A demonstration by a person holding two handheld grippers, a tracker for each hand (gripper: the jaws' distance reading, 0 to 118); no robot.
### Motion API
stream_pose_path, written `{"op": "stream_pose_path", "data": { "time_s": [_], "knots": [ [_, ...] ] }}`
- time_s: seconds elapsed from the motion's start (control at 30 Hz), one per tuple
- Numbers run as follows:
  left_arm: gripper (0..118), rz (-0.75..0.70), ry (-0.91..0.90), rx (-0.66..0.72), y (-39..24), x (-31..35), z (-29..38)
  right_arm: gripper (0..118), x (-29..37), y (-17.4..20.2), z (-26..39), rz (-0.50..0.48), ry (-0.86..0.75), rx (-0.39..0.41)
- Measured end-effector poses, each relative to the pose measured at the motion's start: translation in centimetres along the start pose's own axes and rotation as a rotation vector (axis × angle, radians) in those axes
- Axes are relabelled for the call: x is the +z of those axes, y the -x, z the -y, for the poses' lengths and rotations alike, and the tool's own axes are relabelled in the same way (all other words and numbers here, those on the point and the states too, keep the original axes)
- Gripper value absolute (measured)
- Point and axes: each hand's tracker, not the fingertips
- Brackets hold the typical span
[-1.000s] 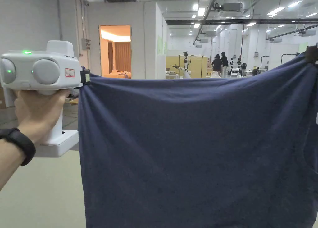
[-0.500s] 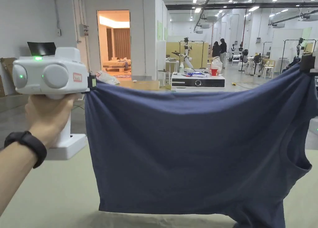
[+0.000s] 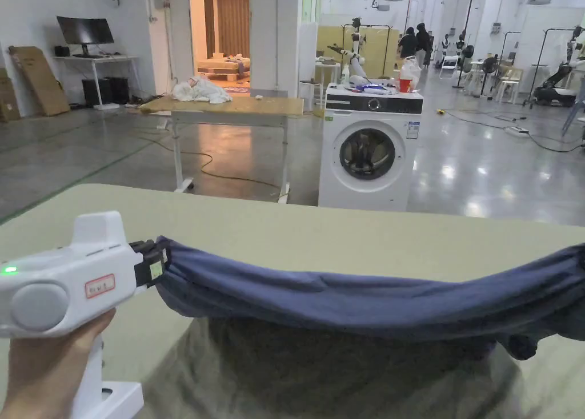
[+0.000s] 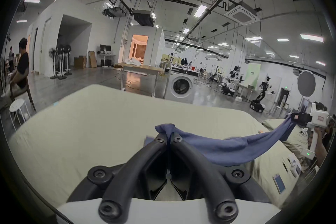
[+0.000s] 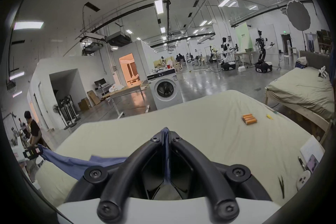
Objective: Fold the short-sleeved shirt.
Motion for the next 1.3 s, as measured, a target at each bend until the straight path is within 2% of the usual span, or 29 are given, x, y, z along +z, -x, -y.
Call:
{"op": "stream_pose_path", "data": {
  "time_s": [0.1,0.3,0.4,0.53,0.67,0.77,0.8,0.83,0.87,0.9,0.93,0.97,1.03,1.13,1.3],
  "knots": [
    [0,-0.03,0.042,0.051,0.4,4.8,4.8,1,5.5,-1.1,4.8,0.018,0.014,0.017],
    [0,-0.078,0.088,0.061,1.1,11.8,14.0,1,15.1,-3.1,16.0,0.09,0.079,-0.059],
    [0,-0.091,0.168,0.024,1.3,13.5,17.4,1,17.2,-3.9,20.4,0.128,0.163,-0.11],
    [0,-0.08,0.24,0.085,2.9,14.0,21.2,1,17.2,-6.5,25.0,0.148,0.247,-0.168],
    [0,-0.09,0.288,0.047,3.1,13.9,23.0,1,17.2,-6.5,26.4,0.144,0.297,-0.111],
    [0,-0.097,0.295,0.02,3.1,13.5,23.7,1,16.9,-6.0,26.6,0.136,0.338,-0.037],
    [5,-0.104,0.29,0.02,3.1,13.6,23.8,1,16.7,-6.0,26.7,0.117,0.361,-0.008],
    [18,-0.117,0.303,0.018,3.2,13.4,23.7,5,16.6,-5.9,26.8,0.128,0.379,0.03],
    [48,-0.139,0.318,0.01,3.2,13.2,23.5,23,16.9,-5.7,26.9,0.149,0.364,0.06],
    [73,-0.148,0.315,-0.007,3.1,13.4,23.3,51,17.0,-5.7,26.8,0.163,0.364,0.079],
    [89,-0.155,0.292,-0.04,3.0,14.0,23.1,74,17.1,-5.8,26.6,0.159,0.363,0.072],
    [94,-0.15,0.247,-0.073,2.7,14.6,22.5,80,17.4,-6.1,26.1,0.148,0.342,0.063],
    [94,-0.15,0.192,-0.131,2.0,15.5,20.8,79,17.9,-6.0,24.9,0.137,0.293,0.056],
    [94,-0.154,0.041,-0.212,-0.3,18.1,17.7,79,18.6,-4.5,21.9,0.146,0.161,0.091],
    [94,-0.155,-0.208,-0.205,-4.6,21.4,12.8,79,20.0,0.1,17.0,0.046,-0.018,0.172]
  ]
}}
